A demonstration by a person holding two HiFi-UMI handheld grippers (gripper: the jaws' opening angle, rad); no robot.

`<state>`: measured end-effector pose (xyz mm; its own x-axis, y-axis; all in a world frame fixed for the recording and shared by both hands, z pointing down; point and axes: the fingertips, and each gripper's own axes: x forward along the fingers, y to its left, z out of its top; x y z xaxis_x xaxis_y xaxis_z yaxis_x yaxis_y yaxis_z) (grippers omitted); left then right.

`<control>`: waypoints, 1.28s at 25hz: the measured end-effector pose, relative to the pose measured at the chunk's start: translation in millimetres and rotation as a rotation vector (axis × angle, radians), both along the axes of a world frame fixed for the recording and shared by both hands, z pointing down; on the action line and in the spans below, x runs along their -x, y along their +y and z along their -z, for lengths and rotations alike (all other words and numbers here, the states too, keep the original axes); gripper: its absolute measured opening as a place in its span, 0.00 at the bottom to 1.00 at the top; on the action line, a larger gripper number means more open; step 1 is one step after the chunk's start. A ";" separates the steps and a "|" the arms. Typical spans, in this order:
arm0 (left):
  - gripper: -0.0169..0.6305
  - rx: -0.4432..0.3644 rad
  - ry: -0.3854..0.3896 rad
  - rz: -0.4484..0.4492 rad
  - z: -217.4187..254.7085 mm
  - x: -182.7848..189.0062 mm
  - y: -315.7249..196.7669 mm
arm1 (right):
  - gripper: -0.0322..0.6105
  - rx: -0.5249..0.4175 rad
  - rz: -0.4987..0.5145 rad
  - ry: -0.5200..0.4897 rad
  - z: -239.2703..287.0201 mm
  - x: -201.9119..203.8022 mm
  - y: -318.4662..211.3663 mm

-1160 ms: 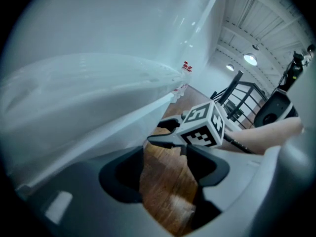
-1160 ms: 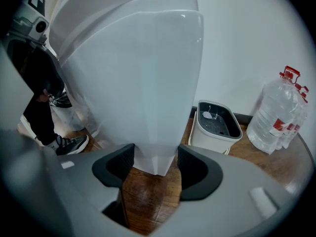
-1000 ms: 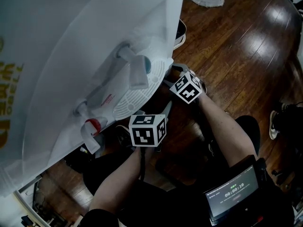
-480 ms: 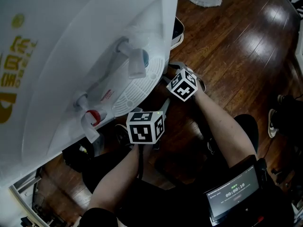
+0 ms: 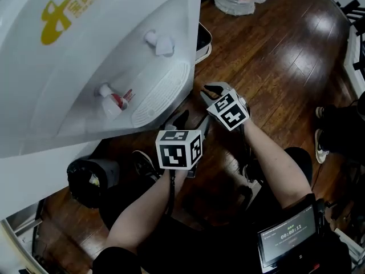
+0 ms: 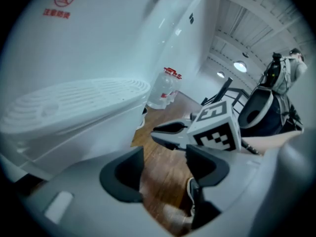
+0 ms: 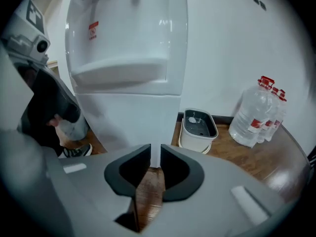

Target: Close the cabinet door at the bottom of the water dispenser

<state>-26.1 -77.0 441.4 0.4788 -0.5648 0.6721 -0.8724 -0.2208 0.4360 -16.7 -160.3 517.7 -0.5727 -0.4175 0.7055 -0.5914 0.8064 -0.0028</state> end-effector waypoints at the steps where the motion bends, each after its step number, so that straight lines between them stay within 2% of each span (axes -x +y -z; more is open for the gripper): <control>1: 0.47 -0.007 -0.003 -0.002 2.2 -2.6 4.0 | 0.15 -0.005 -0.012 -0.028 10.3 -3.6 6.2; 5: 0.46 -0.050 -0.038 -0.004 12.2 -5.1 22.7 | 0.13 -0.026 -0.050 -0.114 39.7 -22.2 34.8; 10: 0.46 -0.159 -0.072 0.064 36.9 13.4 29.0 | 0.12 -0.081 -0.086 -0.220 85.5 -28.2 60.7; 15: 0.46 -0.282 -0.154 0.040 56.8 19.5 40.3 | 0.12 -0.165 -0.030 -0.223 119.1 -31.6 100.4; 18: 0.45 -0.372 -0.182 0.020 74.2 15.2 43.9 | 0.11 -0.208 -0.038 -0.269 148.0 -30.3 113.7; 21: 0.40 -0.432 -0.149 0.026 92.4 13.2 47.0 | 0.10 -0.248 -0.074 -0.327 169.0 -28.6 118.0; 24: 0.39 -0.436 -0.089 0.039 99.3 9.1 52.2 | 0.10 -0.277 -0.127 -0.357 179.3 -33.0 123.4; 28: 0.38 -0.471 -0.096 0.031 103.3 2.9 56.4 | 0.08 -0.319 -0.161 -0.386 192.3 -35.5 129.9; 32: 0.38 -0.550 -0.125 0.008 115.3 -1.4 57.0 | 0.06 -0.372 -0.157 -0.432 211.2 -34.9 133.2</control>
